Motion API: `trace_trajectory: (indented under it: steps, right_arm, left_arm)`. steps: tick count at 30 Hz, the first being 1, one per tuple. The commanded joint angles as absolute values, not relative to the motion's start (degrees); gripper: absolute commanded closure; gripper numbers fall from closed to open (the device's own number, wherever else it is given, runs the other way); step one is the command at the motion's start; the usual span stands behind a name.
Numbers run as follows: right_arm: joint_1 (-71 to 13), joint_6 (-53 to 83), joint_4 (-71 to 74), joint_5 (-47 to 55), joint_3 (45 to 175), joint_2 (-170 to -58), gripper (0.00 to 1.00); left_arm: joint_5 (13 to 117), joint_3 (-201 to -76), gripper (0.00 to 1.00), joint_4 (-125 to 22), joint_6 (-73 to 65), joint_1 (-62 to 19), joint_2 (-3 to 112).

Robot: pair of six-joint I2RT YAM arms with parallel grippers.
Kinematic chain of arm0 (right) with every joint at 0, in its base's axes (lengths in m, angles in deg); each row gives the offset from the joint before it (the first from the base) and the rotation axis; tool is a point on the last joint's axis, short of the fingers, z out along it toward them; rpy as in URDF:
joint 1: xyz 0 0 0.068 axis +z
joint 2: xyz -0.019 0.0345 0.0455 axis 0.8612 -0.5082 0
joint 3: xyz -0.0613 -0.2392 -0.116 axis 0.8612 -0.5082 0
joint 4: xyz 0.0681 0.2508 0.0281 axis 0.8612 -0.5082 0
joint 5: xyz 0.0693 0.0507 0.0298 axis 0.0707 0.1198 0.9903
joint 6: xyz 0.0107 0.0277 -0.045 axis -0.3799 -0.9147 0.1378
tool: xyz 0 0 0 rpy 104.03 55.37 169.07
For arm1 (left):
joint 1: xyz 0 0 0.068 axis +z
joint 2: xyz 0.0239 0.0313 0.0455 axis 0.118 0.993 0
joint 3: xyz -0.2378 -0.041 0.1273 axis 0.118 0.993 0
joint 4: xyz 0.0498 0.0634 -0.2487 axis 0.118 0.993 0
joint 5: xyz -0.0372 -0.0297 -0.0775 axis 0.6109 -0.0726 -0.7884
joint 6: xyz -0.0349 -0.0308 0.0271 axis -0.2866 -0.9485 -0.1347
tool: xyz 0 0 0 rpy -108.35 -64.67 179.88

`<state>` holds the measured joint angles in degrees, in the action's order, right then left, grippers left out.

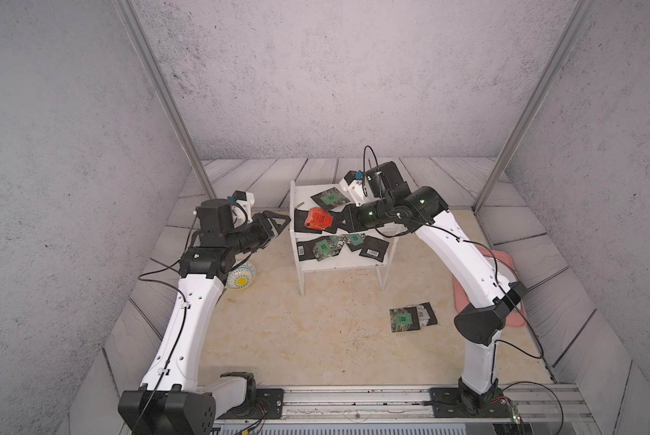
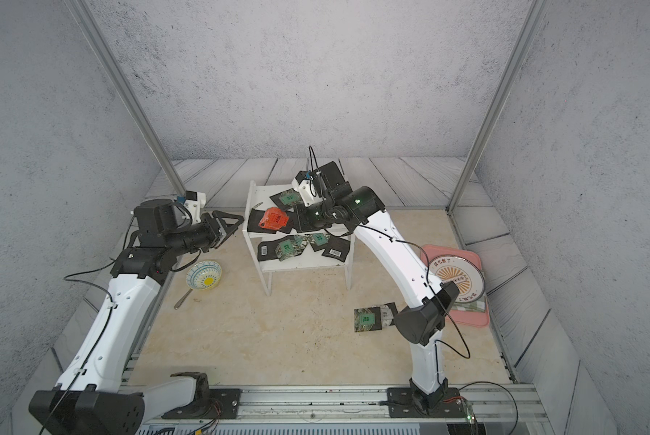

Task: Remove the tea bags from the shelf
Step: Pick up the tea bag from the shelf.

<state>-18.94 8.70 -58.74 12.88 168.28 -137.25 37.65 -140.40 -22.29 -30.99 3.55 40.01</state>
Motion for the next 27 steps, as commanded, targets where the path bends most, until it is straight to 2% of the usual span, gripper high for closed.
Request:
trace_trajectory:
  steps: [1, 14, 18, 27]
  right_arm:
    - [-18.5, 7.8, -58.2, 14.0, 170.5, -139.9, 0.86]
    - [-17.8, 7.8, -58.5, 14.1, 172.3, -142.2, 0.86]
    - [-17.8, 7.8, -58.6, 14.1, 173.1, -142.6, 0.86]
    - [-17.7, 7.9, -58.6, 14.0, 173.4, -142.6, 0.86]
  left_arm:
    - [36.7, -139.3, 0.49, -24.2, -31.2, 4.1, 40.4]
    - [36.4, -137.3, 0.57, -26.2, -32.5, 4.4, 41.3]
    - [36.4, -137.0, 0.63, -26.2, -32.4, 4.4, 41.3]
    - [37.5, -135.3, 0.66, -24.4, -32.0, 5.1, 39.9]
